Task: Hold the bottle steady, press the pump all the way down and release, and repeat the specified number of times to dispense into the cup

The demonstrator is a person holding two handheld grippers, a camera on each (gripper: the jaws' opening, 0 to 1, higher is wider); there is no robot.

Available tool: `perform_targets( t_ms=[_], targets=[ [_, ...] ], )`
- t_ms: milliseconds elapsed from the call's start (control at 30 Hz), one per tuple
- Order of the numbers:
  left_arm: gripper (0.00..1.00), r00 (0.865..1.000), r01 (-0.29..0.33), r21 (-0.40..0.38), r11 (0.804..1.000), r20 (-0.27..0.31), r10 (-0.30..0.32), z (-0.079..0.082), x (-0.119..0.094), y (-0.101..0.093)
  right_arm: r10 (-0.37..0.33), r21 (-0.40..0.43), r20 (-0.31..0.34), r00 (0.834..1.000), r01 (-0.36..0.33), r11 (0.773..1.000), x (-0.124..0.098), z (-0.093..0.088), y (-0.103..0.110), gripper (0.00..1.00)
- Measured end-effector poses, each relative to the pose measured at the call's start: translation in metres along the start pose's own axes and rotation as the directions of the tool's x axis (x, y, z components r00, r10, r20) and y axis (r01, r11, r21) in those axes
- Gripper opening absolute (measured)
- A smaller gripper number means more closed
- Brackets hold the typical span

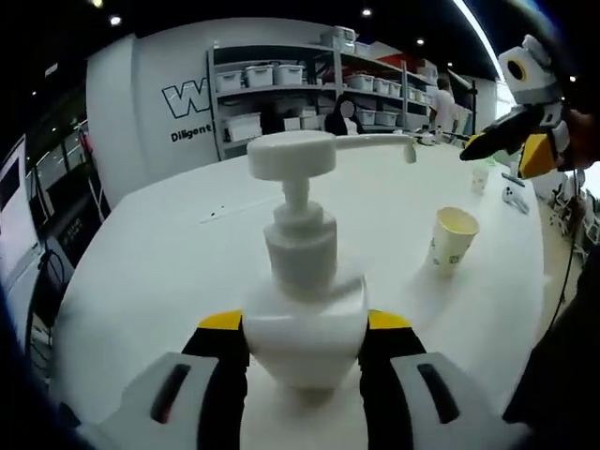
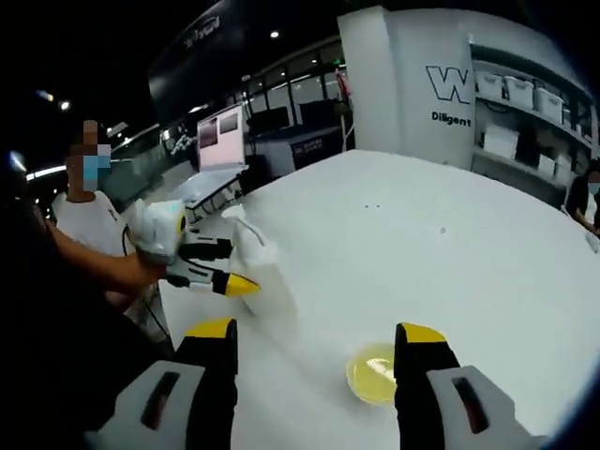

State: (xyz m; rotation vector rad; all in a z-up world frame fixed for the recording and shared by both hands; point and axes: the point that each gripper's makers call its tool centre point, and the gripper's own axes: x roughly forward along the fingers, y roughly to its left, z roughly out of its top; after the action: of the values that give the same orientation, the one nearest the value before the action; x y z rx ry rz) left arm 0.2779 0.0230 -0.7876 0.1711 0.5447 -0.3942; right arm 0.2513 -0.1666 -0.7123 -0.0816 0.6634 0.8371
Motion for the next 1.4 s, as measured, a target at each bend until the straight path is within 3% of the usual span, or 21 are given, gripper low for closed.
perform_targets(
  t_ms=[233,467,600,733,800,933,1000,1133,1233,1267,1400],
  targets=[
    [0.44,0.998,-0.067,-0.038,0.997,-0.008,0.067,-0.003,-0.005,0.018,-0.053,0.057,0.019,0.998,0.052,0.997,-0.007,-0.017,-0.006,0.82],
    [0.44,0.996,-0.089,-0.056,0.994,-0.017,0.088,-0.007,-0.009,0.031,-0.088,0.082,0.005,0.996,0.087,0.993,-0.014,-0.037,-0.012,0.88],
    [0.44,0.999,-0.040,-0.068,0.997,-0.010,0.039,-0.007,-0.010,0.030,-0.083,0.162,0.025,0.996,0.078,0.984,-0.015,-0.041,-0.013,0.96],
    [0.45,0.999,0.033,-0.163,0.986,0.006,-0.032,-0.001,-0.014,0.023,-0.087,0.161,0.019,0.996,0.082,0.984,-0.015,-0.043,-0.014,0.99],
    [0.47,0.998,0.052,-0.163,0.985,0.049,-0.045,0.008,-0.019,0.023,-0.087,0.158,0.015,0.996,0.083,0.984,-0.014,-0.044,-0.015,0.99],
    [0.57,0.995,0.099,-0.133,0.986,0.040,-0.095,0.009,-0.025,0.014,-0.097,0.169,0.021,0.995,0.092,0.981,-0.016,-0.042,-0.017,0.99],
    [0.63,0.995,0.103,-0.157,0.982,0.032,-0.099,0.008,-0.028,0.014,-0.101,0.179,0.020,0.995,0.096,0.979,-0.016,-0.042,-0.017,0.99],
    [0.73,0.992,0.111,-0.241,0.964,0.082,-0.094,0.013,-0.035,0.015,-0.101,0.154,0.015,0.995,0.097,0.983,-0.018,-0.043,-0.013,0.99],
    [0.75,0.989,0.139,-0.262,0.955,0.085,-0.121,0.009,-0.036,0.012,-0.126,0.154,0.008,0.992,0.123,0.980,-0.026,-0.049,-0.016,0.99],
    [0.77,0.988,0.151,-0.284,0.947,0.086,-0.131,0.008,-0.038,0.012,-0.141,0.192,0.033,0.989,0.133,0.972,-0.032,-0.050,-0.017,0.99],
    [0.83,0.986,0.158,-0.308,0.938,0.101,-0.133,0.009,-0.046,0.013,-0.126,0.185,0.012,0.992,0.122,0.975,-0.039,-0.061,-0.013,1.00]
  ],
)
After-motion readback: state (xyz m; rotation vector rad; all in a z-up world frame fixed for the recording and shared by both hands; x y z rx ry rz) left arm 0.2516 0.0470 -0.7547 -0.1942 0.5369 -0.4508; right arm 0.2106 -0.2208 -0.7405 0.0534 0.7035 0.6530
